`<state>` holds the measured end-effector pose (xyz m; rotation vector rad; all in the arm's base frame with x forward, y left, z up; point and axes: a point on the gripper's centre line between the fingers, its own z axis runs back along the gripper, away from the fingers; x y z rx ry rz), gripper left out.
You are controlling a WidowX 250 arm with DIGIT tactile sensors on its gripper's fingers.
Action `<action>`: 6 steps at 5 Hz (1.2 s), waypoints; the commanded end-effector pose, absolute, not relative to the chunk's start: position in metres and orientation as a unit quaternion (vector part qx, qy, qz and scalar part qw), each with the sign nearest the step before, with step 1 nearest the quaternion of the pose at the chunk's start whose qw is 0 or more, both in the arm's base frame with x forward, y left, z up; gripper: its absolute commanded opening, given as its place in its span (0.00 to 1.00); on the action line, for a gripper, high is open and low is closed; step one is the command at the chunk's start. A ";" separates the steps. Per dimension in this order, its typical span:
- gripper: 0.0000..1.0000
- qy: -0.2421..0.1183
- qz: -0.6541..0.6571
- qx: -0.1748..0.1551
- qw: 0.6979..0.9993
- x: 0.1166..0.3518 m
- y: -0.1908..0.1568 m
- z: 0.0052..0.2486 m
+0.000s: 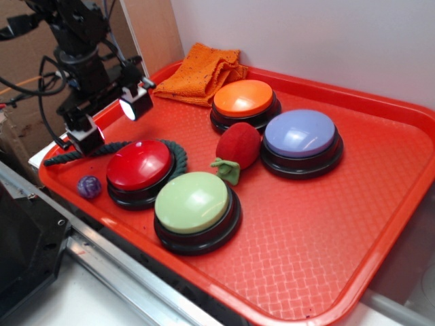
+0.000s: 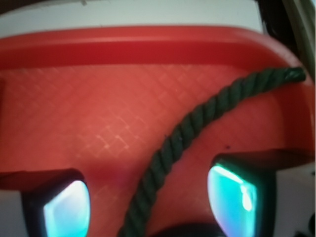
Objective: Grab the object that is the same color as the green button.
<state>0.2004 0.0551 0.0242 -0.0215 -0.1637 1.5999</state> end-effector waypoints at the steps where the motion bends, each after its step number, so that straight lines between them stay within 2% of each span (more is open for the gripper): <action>1: 1.00 -0.057 0.735 -0.020 0.675 0.197 0.058 0.003; 2: 0.85 -0.052 0.742 -0.020 0.668 0.198 0.059 -0.001; 3: 0.05 -0.054 0.738 -0.019 0.672 0.199 0.060 -0.001; 4: 0.00 -0.054 0.736 -0.013 0.675 0.200 0.062 0.002; 6: 0.00 -0.057 0.728 -0.007 0.683 0.202 0.064 0.008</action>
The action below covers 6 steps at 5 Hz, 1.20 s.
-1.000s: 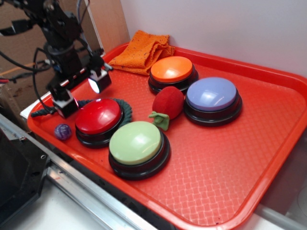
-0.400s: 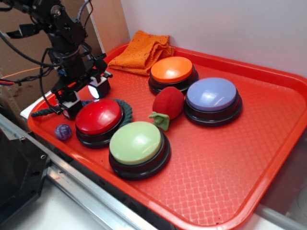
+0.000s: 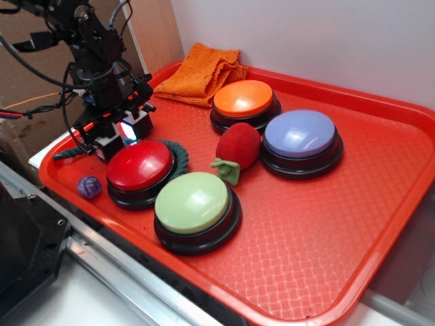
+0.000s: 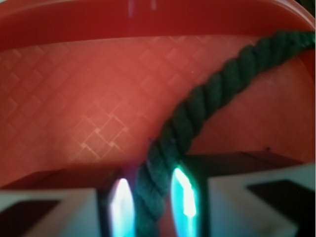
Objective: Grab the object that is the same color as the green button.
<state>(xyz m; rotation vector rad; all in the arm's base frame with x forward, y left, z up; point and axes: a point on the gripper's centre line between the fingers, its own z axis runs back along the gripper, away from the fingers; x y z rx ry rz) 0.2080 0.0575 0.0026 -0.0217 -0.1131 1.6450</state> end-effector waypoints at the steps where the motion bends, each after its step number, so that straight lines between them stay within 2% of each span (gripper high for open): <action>1: 0.00 -0.049 0.711 -0.004 0.702 0.204 0.067 0.013; 2: 0.00 -0.041 0.668 0.005 0.743 0.207 0.069 0.026; 3: 0.00 -0.049 0.620 0.011 0.783 0.211 0.068 0.047; 4: 0.00 -0.036 0.548 0.006 0.835 0.217 0.062 0.068; 5: 0.00 -0.026 0.440 0.011 0.898 0.226 0.037 0.101; 6: 0.00 -0.016 0.325 -0.010 0.946 0.236 0.006 0.133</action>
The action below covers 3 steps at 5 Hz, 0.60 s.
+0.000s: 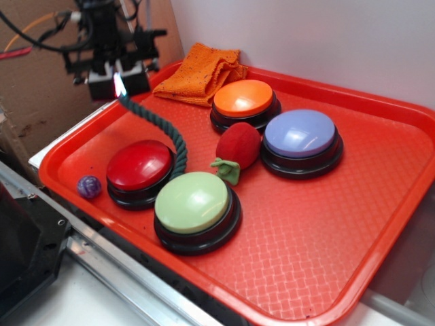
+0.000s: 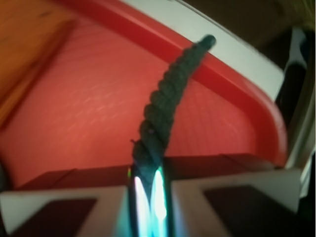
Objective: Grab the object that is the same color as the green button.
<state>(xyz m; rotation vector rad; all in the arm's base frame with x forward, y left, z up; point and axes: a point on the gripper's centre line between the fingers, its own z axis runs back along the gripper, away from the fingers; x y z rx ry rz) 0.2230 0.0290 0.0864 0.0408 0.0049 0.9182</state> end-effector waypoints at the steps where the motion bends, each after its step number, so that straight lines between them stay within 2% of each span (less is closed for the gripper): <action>1: 0.00 -0.024 0.204 -0.012 0.979 0.235 -0.016 0.161; 2: 0.00 -0.035 0.117 -0.039 0.992 0.234 -0.030 0.187; 3: 0.00 -0.031 0.049 -0.048 0.997 0.235 -0.047 0.205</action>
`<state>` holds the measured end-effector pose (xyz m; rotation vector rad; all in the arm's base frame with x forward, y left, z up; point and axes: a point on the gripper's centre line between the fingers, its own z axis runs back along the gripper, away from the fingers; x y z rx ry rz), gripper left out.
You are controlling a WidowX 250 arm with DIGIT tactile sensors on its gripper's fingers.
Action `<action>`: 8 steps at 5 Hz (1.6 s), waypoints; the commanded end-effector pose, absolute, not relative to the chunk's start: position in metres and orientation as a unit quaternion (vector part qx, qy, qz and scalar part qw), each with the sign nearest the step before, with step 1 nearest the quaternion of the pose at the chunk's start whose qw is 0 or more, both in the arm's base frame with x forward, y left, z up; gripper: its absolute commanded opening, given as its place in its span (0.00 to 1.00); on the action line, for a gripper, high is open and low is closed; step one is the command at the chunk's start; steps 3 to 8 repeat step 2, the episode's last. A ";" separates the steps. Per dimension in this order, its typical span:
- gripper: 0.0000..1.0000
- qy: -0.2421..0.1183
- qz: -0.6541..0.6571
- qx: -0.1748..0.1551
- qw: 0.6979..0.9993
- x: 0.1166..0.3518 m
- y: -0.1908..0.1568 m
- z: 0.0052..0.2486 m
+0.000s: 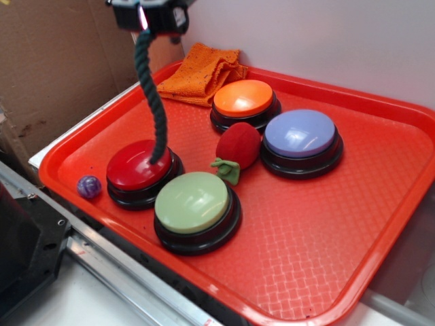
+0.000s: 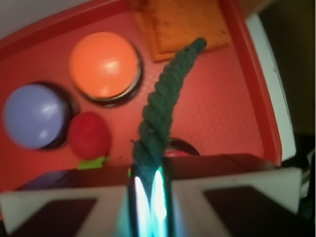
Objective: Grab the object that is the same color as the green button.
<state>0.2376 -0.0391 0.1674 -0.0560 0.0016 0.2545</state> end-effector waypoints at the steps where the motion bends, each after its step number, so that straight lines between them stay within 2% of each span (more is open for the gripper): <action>1: 0.00 -0.034 0.022 -0.041 0.998 0.228 -0.062 0.216; 8: 0.00 -0.028 0.035 -0.045 0.998 0.225 -0.064 0.215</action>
